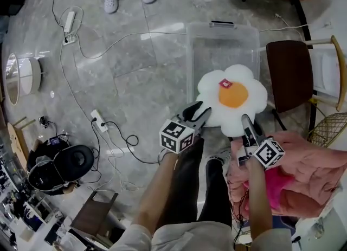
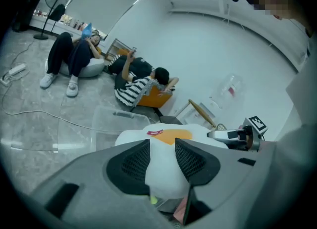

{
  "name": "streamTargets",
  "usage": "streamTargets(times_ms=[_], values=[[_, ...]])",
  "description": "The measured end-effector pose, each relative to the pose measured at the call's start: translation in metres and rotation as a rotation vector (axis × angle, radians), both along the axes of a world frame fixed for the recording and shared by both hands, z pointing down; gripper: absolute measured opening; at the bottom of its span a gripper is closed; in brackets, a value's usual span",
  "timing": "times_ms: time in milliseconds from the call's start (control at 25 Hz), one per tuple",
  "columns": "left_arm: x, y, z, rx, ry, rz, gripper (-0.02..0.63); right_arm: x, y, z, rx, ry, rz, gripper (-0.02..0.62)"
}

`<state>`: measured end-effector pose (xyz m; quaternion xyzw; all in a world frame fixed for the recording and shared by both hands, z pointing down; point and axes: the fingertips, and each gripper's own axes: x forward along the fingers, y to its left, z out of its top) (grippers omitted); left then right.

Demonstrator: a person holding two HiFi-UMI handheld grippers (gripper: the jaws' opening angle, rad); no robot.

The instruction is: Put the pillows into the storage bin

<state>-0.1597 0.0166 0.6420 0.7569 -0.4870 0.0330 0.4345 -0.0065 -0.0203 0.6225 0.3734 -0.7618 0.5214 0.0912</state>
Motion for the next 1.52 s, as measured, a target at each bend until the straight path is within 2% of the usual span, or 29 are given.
streamTargets(times_ms=[160, 560, 760, 1000, 1120, 1240, 1520], values=[[-0.013, 0.014, 0.016, -0.043, -0.011, 0.004, 0.138, -0.003, -0.003, 0.040, -0.083, 0.026, 0.049, 0.104], [-0.029, 0.049, 0.045, -0.132, 0.007, 0.018, 0.138, -0.005, -0.024, 0.169, -0.213, 0.159, 0.122, 0.106], [-0.028, 0.077, 0.062, -0.196, 0.062, -0.047, 0.138, -0.014, -0.031, 0.225, -0.253, 0.199, 0.112, 0.112], [-0.035, 0.100, 0.077, -0.259, 0.059, -0.091, 0.138, -0.024, -0.038, 0.293, -0.263, 0.236, 0.075, 0.114], [-0.043, 0.109, 0.077, -0.272, 0.074, -0.132, 0.138, -0.023, -0.036, 0.316, -0.265, 0.269, 0.098, 0.142], [-0.046, 0.113, 0.078, -0.276, 0.077, -0.153, 0.138, -0.018, -0.026, 0.334, -0.295, 0.329, 0.079, 0.152], [-0.036, 0.103, 0.082, -0.280, 0.084, -0.109, 0.138, 0.004, -0.002, 0.343, -0.397, 0.403, 0.073, 0.211]])
